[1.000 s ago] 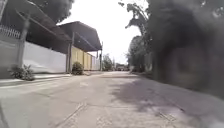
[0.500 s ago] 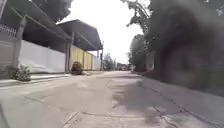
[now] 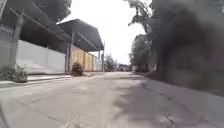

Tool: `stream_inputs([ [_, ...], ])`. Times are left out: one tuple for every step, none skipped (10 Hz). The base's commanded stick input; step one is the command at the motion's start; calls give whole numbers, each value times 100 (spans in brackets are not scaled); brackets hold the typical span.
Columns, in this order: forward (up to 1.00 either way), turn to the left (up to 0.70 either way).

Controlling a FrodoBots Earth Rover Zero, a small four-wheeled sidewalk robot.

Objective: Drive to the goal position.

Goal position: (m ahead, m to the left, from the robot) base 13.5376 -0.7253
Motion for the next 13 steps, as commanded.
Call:
stream_inputs([
  [70,-35],
  [70,-35],
  [70,-26],
  [70,-9],
  [70,0],
  [70,0],
  [70,0],
  [70,0],
  [70,0],
  [70,0],
  [70,0],
  [70,0],
  [70,0],
])
